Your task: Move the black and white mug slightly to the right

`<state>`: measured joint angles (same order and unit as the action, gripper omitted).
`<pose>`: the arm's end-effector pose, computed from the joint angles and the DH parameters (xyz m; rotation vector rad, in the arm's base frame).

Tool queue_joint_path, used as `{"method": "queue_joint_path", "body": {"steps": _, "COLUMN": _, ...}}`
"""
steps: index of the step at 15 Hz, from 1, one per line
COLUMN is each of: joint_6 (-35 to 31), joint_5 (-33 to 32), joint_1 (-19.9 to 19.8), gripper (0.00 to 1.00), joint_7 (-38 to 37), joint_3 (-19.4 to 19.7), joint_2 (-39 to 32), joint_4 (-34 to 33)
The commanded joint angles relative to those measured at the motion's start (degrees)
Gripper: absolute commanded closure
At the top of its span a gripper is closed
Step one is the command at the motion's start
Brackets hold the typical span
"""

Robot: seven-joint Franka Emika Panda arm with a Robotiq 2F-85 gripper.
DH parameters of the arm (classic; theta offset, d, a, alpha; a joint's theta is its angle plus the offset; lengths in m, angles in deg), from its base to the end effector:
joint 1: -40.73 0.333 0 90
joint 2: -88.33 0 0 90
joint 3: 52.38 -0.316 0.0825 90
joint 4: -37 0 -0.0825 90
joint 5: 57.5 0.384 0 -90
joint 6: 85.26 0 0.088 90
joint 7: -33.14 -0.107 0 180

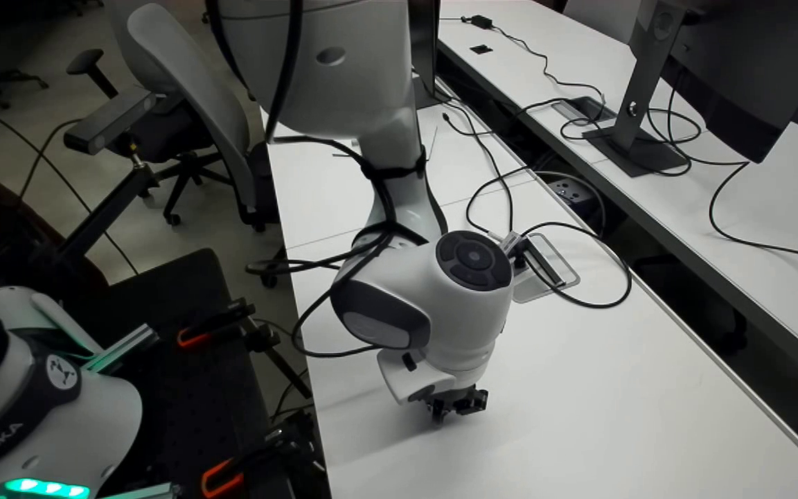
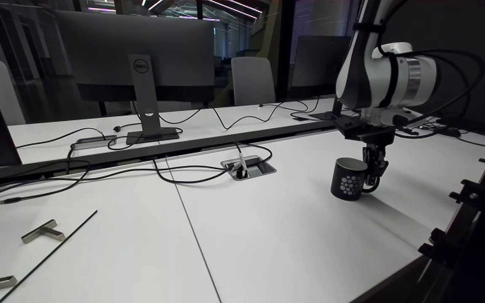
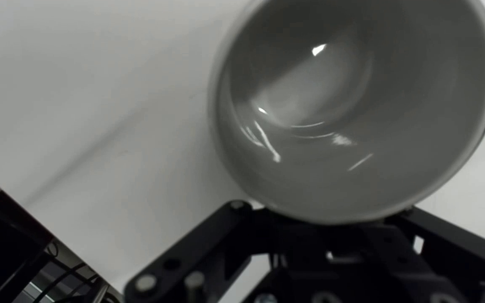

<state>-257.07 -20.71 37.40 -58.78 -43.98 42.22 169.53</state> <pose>0.4206 -0.1472 0.0024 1.0940 -2.8553 -0.0395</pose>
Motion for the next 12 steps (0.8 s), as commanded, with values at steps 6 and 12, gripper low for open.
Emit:
{"method": "queue_joint_path", "body": {"steps": 6, "joint_6": -1.76, "joint_5": 2.44, "joint_1": -1.83, "gripper": 0.98, "joint_7": -0.3, "joint_3": -1.37, "joint_2": 2.12, "joint_4": 3.5}}
{"method": "queue_joint_path", "body": {"steps": 12, "joint_6": -1.54, "joint_5": 2.5, "joint_1": -2.14, "gripper": 0.6, "joint_7": -0.01, "joint_3": -1.72, "joint_2": 2.3, "joint_4": 3.57}}
